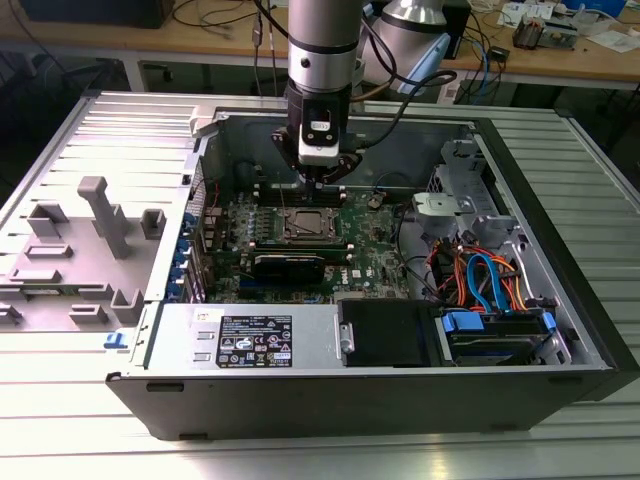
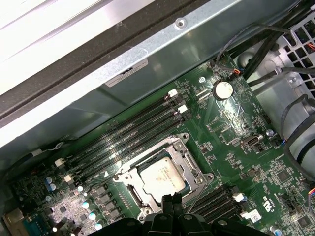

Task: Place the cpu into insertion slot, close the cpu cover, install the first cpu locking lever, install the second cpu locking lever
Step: 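Install the first cpu locking lever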

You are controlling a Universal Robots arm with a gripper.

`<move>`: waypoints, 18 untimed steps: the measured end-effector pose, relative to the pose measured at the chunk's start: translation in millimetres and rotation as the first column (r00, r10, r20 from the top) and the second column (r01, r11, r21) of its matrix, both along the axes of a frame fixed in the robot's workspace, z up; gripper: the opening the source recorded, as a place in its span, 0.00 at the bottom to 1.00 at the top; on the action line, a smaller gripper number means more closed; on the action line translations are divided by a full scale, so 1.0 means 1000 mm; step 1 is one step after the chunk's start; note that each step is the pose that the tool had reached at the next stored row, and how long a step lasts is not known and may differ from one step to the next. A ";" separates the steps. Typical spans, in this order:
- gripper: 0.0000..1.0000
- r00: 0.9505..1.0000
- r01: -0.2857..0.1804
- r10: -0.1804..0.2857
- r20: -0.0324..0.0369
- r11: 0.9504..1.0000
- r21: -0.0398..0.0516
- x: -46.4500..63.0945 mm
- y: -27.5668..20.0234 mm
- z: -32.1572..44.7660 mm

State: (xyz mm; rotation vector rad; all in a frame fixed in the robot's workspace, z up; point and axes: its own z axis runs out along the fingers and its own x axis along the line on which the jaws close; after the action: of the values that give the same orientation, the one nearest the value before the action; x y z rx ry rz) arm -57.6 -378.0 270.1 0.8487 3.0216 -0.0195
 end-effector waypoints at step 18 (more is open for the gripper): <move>0.11 0.988 -0.152 0.152 0.000 0.988 0.000 0.000 -0.0001 0.0000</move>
State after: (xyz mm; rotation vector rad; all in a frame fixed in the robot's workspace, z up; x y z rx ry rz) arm -57.7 -378.1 270.1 0.6152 3.0768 -0.0191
